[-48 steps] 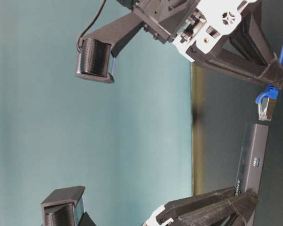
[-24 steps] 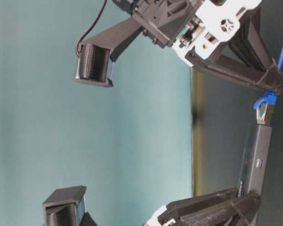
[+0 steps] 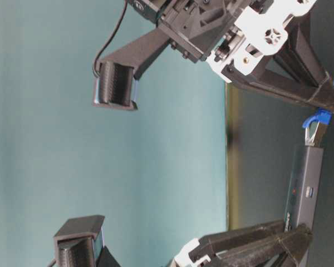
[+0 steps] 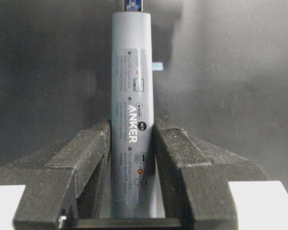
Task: Insert the LAN cable into the hub.
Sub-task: 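Push the blue plug with the right gripper into the hub's port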
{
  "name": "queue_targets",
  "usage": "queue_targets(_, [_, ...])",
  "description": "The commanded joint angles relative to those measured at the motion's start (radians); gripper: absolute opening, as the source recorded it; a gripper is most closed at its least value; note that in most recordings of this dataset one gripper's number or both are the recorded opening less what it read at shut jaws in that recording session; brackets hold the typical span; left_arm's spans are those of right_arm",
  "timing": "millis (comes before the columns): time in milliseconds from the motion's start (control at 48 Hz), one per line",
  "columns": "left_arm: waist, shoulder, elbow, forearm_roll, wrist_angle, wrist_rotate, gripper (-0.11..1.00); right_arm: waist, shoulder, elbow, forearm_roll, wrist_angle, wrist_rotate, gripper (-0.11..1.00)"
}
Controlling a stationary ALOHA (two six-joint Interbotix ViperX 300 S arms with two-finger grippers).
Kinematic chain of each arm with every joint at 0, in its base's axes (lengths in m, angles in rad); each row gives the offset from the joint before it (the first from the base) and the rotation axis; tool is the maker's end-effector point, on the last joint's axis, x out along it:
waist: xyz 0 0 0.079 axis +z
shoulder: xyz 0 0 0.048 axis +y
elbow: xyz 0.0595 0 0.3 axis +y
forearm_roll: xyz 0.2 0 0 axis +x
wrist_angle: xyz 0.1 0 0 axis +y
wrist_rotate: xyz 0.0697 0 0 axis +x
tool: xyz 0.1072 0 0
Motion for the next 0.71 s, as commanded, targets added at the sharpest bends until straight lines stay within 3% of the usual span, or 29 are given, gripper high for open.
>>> queue_targets(0, [-0.002,0.005,-0.038,0.003,0.012,0.015,0.28,-0.003,0.0,-0.025,-0.003,0.012,-0.008,0.1])
queue_targets(250, [-0.002,0.031,-0.083,0.003,0.083,0.028,0.28,-0.003,0.005,-0.034,-0.005,0.021,-0.008,0.1])
queue_targets(687, [0.0,0.037,-0.094,0.003,0.091,0.032,0.28,-0.006,0.025,-0.087,-0.005,0.021,-0.011,0.1])
